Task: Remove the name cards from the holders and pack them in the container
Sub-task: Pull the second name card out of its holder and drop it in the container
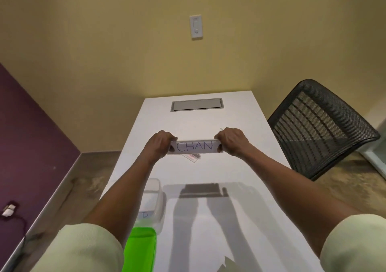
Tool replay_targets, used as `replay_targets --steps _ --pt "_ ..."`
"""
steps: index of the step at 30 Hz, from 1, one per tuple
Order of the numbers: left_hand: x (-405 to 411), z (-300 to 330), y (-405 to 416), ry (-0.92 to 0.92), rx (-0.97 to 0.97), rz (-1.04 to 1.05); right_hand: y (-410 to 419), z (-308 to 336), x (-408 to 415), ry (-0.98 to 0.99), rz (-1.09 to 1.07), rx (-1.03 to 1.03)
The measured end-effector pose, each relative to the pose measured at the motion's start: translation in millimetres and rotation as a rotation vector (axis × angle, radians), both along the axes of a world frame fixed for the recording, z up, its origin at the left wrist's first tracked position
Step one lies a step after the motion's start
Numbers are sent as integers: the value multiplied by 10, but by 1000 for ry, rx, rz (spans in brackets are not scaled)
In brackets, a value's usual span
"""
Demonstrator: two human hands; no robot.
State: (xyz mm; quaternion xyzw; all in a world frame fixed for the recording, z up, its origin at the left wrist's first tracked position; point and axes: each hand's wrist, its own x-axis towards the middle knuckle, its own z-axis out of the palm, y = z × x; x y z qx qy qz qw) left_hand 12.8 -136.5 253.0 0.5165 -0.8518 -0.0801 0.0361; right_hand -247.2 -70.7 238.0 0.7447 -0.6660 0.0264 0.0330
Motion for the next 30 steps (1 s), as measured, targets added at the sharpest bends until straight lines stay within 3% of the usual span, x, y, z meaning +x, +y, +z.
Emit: replay_targets --steps 7,21,30 --pt "592 73 -26 4 9 95 -162 45 567 -30 72 -21" --pt "1609 -22 -17 228 206 332 -364 -229 1614 -100 147 22" --pt "2107 -309 -85 171 262 360 -318 -429 2107 -143 165 130"
